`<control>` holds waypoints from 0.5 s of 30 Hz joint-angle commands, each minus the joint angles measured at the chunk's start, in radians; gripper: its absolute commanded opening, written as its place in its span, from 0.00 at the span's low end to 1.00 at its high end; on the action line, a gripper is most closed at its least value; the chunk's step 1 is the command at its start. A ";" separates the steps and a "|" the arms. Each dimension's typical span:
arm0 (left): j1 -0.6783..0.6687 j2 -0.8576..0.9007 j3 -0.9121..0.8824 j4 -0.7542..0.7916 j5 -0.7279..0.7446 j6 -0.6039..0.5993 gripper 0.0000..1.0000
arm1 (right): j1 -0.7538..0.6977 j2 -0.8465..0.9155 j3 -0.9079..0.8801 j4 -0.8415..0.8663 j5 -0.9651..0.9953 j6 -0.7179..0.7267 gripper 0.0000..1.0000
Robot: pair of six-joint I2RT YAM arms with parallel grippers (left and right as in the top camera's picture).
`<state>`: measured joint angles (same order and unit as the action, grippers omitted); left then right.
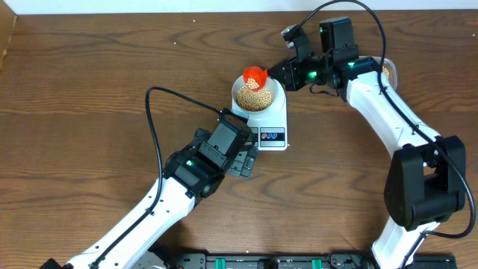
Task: Scoop item into bowl and weigh 50g on scale
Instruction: 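Move the right gripper's scoop back to the soybean tub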
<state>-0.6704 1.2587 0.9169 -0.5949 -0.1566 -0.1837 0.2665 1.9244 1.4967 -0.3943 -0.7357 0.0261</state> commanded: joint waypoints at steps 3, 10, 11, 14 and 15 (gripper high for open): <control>0.000 -0.004 0.000 -0.002 -0.009 -0.006 0.98 | -0.029 0.017 0.007 0.014 -0.166 0.030 0.01; 0.000 -0.004 0.000 -0.002 -0.009 -0.006 0.98 | -0.080 0.017 0.007 0.018 -0.265 0.056 0.01; 0.000 -0.004 0.000 -0.002 -0.009 -0.006 0.98 | -0.087 0.017 0.007 0.018 -0.277 0.056 0.01; 0.000 -0.004 0.000 -0.002 -0.009 -0.006 0.98 | -0.118 0.017 0.007 0.018 -0.336 0.056 0.01; 0.000 -0.004 0.000 -0.002 -0.009 -0.006 0.98 | -0.124 0.017 0.007 0.018 -0.349 0.056 0.01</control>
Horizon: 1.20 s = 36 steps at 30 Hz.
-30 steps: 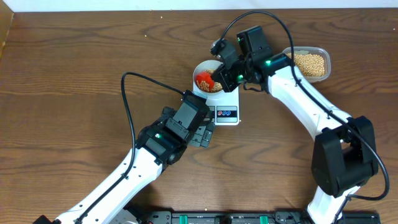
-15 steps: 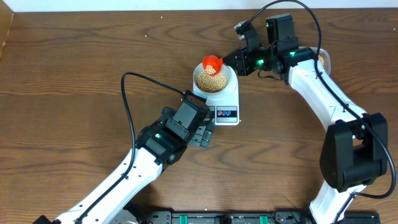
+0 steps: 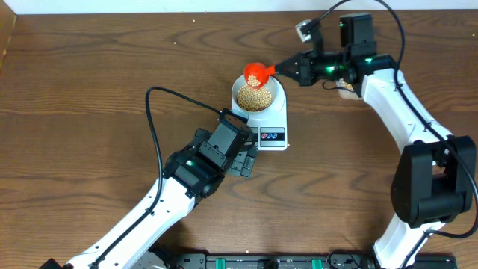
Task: Scoop item into bowl and weigh 50g on scale
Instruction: 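Move the right gripper's scoop back to the soybean tub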
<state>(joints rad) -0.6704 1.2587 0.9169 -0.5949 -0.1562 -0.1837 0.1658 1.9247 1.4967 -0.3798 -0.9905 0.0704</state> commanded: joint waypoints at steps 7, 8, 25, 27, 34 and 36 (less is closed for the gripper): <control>0.000 -0.004 0.000 -0.002 -0.010 -0.006 0.98 | -0.109 0.016 0.007 0.006 -0.240 0.032 0.01; 0.000 -0.004 0.000 -0.002 -0.010 -0.006 0.98 | -0.123 0.016 0.007 0.006 -0.258 0.034 0.01; 0.000 -0.004 0.000 -0.002 -0.010 -0.006 0.98 | -0.398 -0.014 0.007 -0.021 -0.126 0.037 0.02; 0.000 -0.004 0.000 -0.002 -0.010 -0.006 0.98 | -0.418 -0.014 0.007 -0.030 -0.082 0.028 0.02; 0.000 -0.004 0.000 -0.002 -0.010 -0.006 0.98 | -0.453 -0.028 0.007 -0.108 0.131 -0.053 0.02; 0.000 -0.004 0.000 -0.002 -0.010 -0.006 0.98 | -0.453 -0.047 0.007 -0.156 0.220 -0.095 0.02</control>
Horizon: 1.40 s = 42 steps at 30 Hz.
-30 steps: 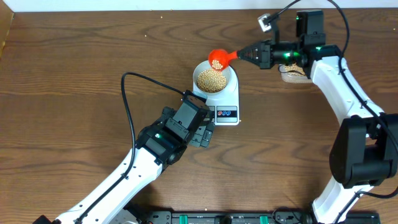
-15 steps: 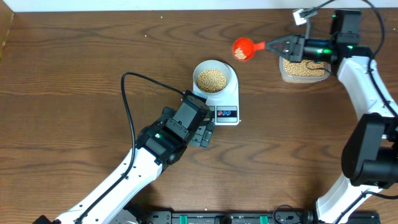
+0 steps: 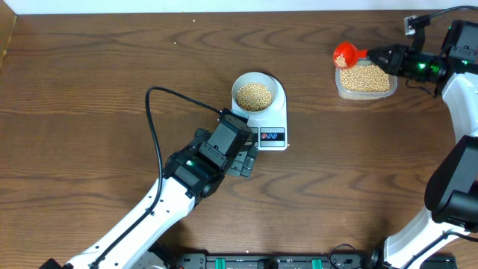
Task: Scoop item into bowl and weigh 50g on scale
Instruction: 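Move the right gripper's scoop back to the soybean tub, then scoop soybeans from the tub with the right gripper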
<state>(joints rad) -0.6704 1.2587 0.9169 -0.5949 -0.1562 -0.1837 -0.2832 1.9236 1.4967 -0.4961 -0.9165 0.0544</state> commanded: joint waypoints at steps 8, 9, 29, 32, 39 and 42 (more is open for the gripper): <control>0.000 -0.004 0.000 -0.002 -0.010 -0.006 0.98 | 0.003 -0.122 0.007 -0.119 0.314 -0.116 0.02; 0.000 -0.004 0.000 -0.002 -0.010 -0.006 0.98 | 0.010 -0.129 0.007 -0.124 0.334 -0.116 0.02; 0.000 -0.004 0.000 -0.002 -0.010 -0.006 0.98 | 0.338 -0.177 0.008 -0.172 0.916 -0.245 0.01; 0.000 -0.004 0.000 -0.002 -0.010 -0.006 0.98 | 0.364 -0.196 0.008 -0.175 0.997 -0.252 0.01; 0.000 -0.004 0.000 -0.002 -0.010 -0.006 0.98 | 0.382 -0.203 0.008 -0.172 1.011 -0.254 0.01; 0.000 -0.004 0.000 -0.002 -0.010 -0.006 0.98 | 0.415 -0.205 0.009 -0.116 0.974 -0.254 0.01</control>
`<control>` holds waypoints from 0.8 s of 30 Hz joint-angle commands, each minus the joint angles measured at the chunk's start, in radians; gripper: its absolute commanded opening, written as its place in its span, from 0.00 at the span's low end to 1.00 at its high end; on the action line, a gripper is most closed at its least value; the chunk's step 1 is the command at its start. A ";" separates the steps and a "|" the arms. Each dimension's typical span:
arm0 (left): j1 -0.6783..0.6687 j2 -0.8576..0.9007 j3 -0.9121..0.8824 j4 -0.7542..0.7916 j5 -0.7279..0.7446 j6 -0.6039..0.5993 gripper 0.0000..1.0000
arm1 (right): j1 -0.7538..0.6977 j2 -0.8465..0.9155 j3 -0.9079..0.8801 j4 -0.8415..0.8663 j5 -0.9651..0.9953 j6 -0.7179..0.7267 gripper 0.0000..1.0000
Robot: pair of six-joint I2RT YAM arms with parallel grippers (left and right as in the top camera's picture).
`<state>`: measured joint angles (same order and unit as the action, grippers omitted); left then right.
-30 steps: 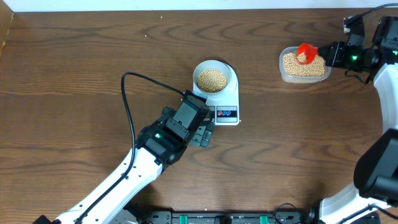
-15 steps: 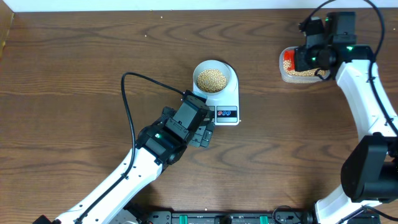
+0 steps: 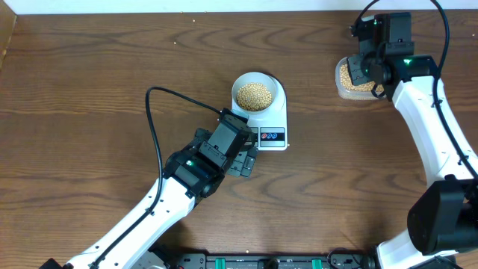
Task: Scoop item into bowl and weigh 50g on scale
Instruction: 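Scoop soybeans from the tub with the right gripper, then carry the filled scoop over the white bowl with the right gripper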
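A white bowl holding a heap of tan beans stands on the white scale, whose small display faces the front. At the back right a clear container holds more beans. My right gripper points down over that container; its wrist covers the fingers, and the red scoop is hidden. My left gripper rests low beside the scale's front left corner, its fingers apart and holding nothing.
The left arm's black cable loops over the table left of the scale. The right arm runs along the right side. Dark wood table all round, with its back edge just behind the container.
The right arm has swung in from the far right and now stands over the bean container, pointing down. The red scoop, then held above the container's left rim, is no longer visible. The left arm is unchanged.
The right gripper held the red scoop over the bowl on the scale, tipped at its rim. Then it held the scoop empty above the bean container's left edge. Now it is down over the container. The left arm stayed beside the scale throughout.
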<state>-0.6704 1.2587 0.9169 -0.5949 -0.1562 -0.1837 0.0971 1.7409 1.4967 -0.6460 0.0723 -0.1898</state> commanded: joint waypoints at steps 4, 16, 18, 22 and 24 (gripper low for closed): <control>0.000 -0.004 0.000 -0.002 -0.010 -0.006 0.98 | 0.075 -0.023 0.009 0.130 -0.156 0.062 0.01; 0.000 -0.004 0.000 -0.002 -0.010 -0.006 0.98 | 0.130 0.008 0.008 0.238 -0.610 0.144 0.01; 0.000 -0.004 0.000 -0.002 -0.010 -0.006 0.98 | 0.146 0.014 0.008 0.238 -0.610 0.143 0.01; 0.000 -0.004 0.000 -0.002 -0.010 -0.006 0.98 | 0.189 0.020 0.007 0.237 -0.597 0.125 0.01; 0.000 -0.004 0.000 -0.002 -0.010 -0.006 0.98 | 0.207 0.029 0.007 0.231 -0.595 0.121 0.01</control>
<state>-0.6704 1.2587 0.9169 -0.5949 -0.1562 -0.1837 0.2844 1.7477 1.4967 -0.4080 -0.5049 -0.0597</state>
